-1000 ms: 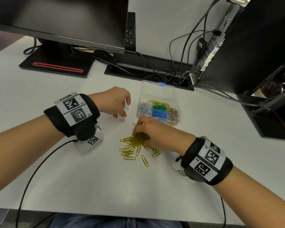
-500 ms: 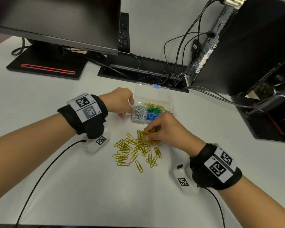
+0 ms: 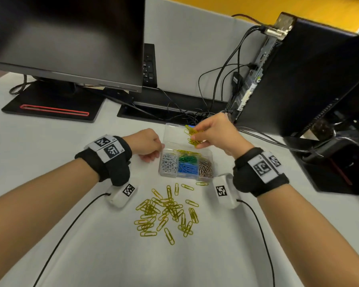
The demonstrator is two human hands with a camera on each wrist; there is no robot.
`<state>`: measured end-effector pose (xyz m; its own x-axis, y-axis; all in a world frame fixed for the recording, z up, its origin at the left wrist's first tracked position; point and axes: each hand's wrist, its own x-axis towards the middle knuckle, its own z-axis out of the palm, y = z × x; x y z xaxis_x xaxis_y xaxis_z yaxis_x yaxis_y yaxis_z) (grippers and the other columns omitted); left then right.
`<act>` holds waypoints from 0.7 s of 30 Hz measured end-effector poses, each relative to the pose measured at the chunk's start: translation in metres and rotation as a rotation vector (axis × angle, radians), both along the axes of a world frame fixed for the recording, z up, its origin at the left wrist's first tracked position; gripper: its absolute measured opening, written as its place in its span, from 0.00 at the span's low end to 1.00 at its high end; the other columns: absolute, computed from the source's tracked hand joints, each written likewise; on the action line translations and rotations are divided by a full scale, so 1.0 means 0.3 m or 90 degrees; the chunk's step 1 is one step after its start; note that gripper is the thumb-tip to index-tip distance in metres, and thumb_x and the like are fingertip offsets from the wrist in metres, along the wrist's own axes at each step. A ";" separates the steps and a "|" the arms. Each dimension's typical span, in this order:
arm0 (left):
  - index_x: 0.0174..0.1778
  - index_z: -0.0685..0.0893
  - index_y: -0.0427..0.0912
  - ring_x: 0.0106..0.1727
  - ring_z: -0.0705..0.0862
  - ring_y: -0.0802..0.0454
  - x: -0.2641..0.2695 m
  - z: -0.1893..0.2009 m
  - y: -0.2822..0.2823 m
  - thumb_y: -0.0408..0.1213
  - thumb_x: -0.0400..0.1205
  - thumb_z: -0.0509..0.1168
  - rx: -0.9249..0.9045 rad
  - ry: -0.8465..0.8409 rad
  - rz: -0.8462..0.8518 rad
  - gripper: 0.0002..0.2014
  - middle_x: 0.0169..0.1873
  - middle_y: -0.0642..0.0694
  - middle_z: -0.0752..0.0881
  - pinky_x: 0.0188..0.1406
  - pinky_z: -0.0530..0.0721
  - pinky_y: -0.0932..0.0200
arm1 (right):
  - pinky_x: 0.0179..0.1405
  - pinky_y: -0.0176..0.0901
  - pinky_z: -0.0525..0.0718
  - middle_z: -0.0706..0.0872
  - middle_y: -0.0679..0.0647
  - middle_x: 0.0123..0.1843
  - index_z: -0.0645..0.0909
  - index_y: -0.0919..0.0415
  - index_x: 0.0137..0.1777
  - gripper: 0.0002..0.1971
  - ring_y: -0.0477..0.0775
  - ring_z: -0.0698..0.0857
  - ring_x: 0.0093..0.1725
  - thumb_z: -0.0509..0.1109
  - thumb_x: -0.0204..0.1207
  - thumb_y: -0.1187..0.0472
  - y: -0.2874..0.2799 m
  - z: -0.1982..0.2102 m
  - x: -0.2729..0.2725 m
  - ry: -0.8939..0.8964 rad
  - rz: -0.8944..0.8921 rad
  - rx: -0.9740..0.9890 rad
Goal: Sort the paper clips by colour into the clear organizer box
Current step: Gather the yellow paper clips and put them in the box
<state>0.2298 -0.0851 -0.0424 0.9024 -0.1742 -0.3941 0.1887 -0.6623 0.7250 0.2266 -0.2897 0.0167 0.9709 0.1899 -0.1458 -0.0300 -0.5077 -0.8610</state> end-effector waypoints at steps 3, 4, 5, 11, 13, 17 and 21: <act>0.39 0.82 0.38 0.30 0.81 0.53 0.013 -0.010 0.004 0.40 0.85 0.62 0.007 0.012 0.002 0.12 0.33 0.44 0.85 0.25 0.82 0.62 | 0.35 0.43 0.91 0.89 0.66 0.42 0.86 0.73 0.48 0.09 0.57 0.91 0.36 0.77 0.68 0.74 0.056 -0.054 0.047 0.005 -0.014 -0.043; 0.40 0.82 0.38 0.30 0.81 0.53 0.016 -0.012 0.004 0.40 0.85 0.62 0.011 0.016 0.000 0.11 0.33 0.44 0.85 0.27 0.82 0.62 | 0.36 0.44 0.91 0.89 0.66 0.43 0.86 0.72 0.47 0.08 0.59 0.91 0.38 0.77 0.68 0.73 0.071 -0.069 0.058 0.007 -0.022 -0.056; 0.40 0.82 0.38 0.30 0.81 0.53 0.018 -0.014 0.004 0.41 0.84 0.63 0.016 0.019 -0.002 0.11 0.33 0.44 0.85 0.27 0.82 0.62 | 0.36 0.44 0.91 0.89 0.65 0.44 0.86 0.71 0.47 0.08 0.60 0.91 0.39 0.77 0.69 0.72 0.083 -0.080 0.065 0.011 -0.028 -0.068; 0.38 0.81 0.39 0.29 0.80 0.53 0.027 -0.026 0.007 0.41 0.84 0.63 0.018 0.015 -0.008 0.12 0.32 0.44 0.84 0.28 0.82 0.62 | 0.34 0.42 0.91 0.88 0.63 0.38 0.86 0.69 0.39 0.03 0.58 0.90 0.35 0.78 0.68 0.73 0.088 -0.114 0.083 -0.005 -0.022 -0.122; 0.38 0.81 0.39 0.29 0.80 0.53 0.027 -0.026 0.007 0.40 0.84 0.64 0.012 0.018 -0.006 0.11 0.31 0.45 0.84 0.27 0.81 0.62 | 0.31 0.41 0.90 0.87 0.60 0.35 0.86 0.68 0.37 0.04 0.56 0.89 0.32 0.78 0.68 0.73 0.076 -0.120 0.083 -0.020 -0.018 -0.129; 0.38 0.81 0.39 0.29 0.80 0.53 0.028 -0.028 0.009 0.40 0.84 0.64 0.006 0.019 -0.003 0.11 0.32 0.45 0.84 0.28 0.81 0.62 | 0.31 0.39 0.90 0.88 0.63 0.38 0.86 0.72 0.42 0.04 0.57 0.89 0.34 0.77 0.68 0.74 0.045 -0.124 0.078 -0.020 -0.002 -0.120; 0.37 0.81 0.39 0.30 0.80 0.53 0.030 -0.032 0.011 0.41 0.83 0.64 0.006 0.018 -0.004 0.11 0.32 0.45 0.85 0.28 0.81 0.61 | 0.34 0.39 0.90 0.89 0.64 0.41 0.87 0.72 0.43 0.04 0.58 0.90 0.38 0.77 0.68 0.73 0.017 -0.121 0.073 -0.020 -0.005 -0.140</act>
<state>0.2386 -0.0818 -0.0522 0.8900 -0.1763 -0.4205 0.2043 -0.6704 0.7133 0.2485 -0.2846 -0.0196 0.9770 0.1486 -0.1531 -0.0105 -0.6832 -0.7302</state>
